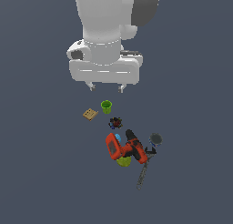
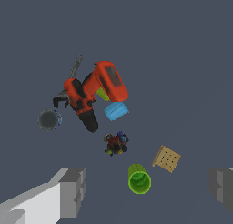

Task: Pick up a designated object from a clutter of objects.

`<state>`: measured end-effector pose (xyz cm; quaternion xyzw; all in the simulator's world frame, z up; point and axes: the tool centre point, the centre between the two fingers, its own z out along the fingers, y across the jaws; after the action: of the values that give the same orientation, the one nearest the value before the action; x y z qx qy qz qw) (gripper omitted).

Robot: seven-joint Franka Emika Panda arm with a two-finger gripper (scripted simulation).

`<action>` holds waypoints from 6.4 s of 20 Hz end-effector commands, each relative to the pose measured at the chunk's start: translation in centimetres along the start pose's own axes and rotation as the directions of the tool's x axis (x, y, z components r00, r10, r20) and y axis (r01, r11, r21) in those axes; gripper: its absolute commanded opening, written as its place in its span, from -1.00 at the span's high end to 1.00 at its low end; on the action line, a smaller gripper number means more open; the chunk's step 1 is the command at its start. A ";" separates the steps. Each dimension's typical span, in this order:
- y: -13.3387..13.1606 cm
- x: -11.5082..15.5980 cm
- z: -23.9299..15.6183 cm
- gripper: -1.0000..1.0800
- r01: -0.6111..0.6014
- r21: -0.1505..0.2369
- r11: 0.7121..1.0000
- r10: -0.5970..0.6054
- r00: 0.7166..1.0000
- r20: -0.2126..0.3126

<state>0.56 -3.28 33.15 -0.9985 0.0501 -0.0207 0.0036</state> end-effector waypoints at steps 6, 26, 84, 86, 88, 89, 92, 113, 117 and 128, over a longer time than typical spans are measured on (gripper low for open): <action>1.1 -0.2 -0.5 -0.92 -0.031 0.001 1.000 0.031 1.000 -0.001; 2.1 -0.3 0.6 -0.92 -0.136 0.004 0.991 0.136 0.991 0.001; -2.3 -6.6 24.8 -0.92 -0.968 -0.042 0.249 0.968 0.249 0.001; -2.4 -6.7 24.9 -0.92 -0.969 -0.042 0.242 0.970 0.242 0.001; -2.4 -6.7 24.9 -0.92 -0.970 -0.042 0.239 0.971 0.240 0.001; -2.4 -6.7 24.9 -0.92 -0.969 -0.042 0.243 0.970 0.244 0.001; -2.4 -6.7 25.1 -0.92 -0.969 -0.042 0.243 0.970 0.244 0.001; -2.3 -7.0 30.0 1.00 -0.970 -0.042 0.239 0.971 0.239 0.001; -2.3 -7.0 30.0 1.00 -0.970 -0.042 0.239 0.971 0.239 0.001; -1.9 -6.8 28.1 1.00 -0.971 -0.031 0.239 0.971 0.239 0.000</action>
<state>-4.79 -0.43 4.38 -0.7552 0.6555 -0.0031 0.0033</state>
